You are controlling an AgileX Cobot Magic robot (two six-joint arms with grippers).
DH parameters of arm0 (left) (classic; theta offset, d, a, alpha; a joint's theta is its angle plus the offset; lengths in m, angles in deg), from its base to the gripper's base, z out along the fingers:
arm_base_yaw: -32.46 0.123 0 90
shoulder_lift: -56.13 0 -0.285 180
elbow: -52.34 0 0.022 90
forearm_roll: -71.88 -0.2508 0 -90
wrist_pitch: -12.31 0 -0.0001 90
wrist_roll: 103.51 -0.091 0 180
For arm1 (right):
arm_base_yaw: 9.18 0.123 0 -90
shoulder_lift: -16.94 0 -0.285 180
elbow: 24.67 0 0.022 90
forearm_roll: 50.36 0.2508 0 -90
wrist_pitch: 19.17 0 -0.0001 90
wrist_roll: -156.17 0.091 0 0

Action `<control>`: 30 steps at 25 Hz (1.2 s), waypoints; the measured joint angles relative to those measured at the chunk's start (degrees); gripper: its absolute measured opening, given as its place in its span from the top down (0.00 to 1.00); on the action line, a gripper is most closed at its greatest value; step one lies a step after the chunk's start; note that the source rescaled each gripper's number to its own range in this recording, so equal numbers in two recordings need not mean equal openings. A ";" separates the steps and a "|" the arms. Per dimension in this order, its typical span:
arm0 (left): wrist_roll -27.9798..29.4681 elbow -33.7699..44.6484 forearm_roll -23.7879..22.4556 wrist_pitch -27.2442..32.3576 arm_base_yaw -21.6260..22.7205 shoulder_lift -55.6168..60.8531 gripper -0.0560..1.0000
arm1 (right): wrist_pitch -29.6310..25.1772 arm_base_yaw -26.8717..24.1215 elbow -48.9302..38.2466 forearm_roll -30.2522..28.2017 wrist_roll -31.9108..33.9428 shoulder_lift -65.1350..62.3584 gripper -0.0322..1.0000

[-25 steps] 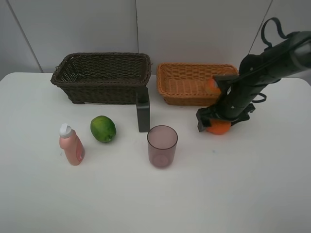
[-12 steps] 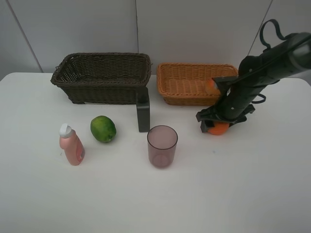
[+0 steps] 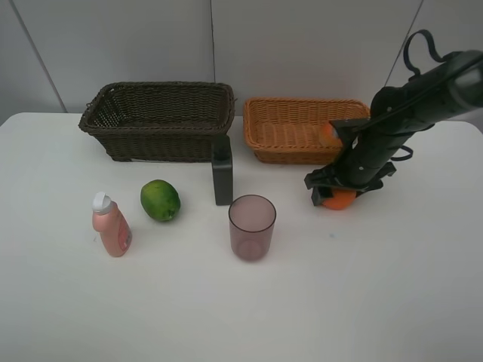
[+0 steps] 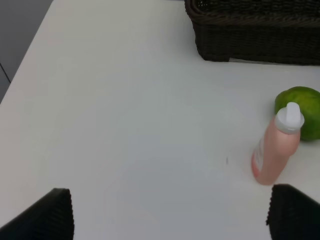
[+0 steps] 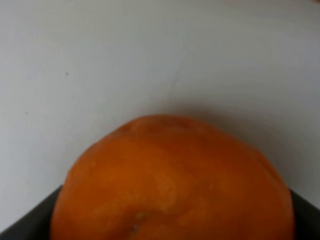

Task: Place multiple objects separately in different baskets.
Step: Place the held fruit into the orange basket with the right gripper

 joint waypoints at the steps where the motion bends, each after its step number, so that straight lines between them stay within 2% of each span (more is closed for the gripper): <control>1: 0.00 0.00 0.00 0.00 0.00 0.00 0.00 | 0.00 0.00 0.00 0.00 0.00 0.00 0.35; 14: 0.00 0.00 0.00 0.00 0.00 0.00 0.00 | -1.21 0.00 0.00 -0.06 0.00 -0.35 0.35; 22: 0.00 0.00 0.00 0.00 0.00 0.00 0.00 | -4.39 0.00 0.00 -0.17 0.00 -5.97 0.35; 30: 0.00 0.00 0.00 0.00 0.00 0.00 0.00 | -5.25 0.00 0.49 -1.64 0.00 -10.59 0.35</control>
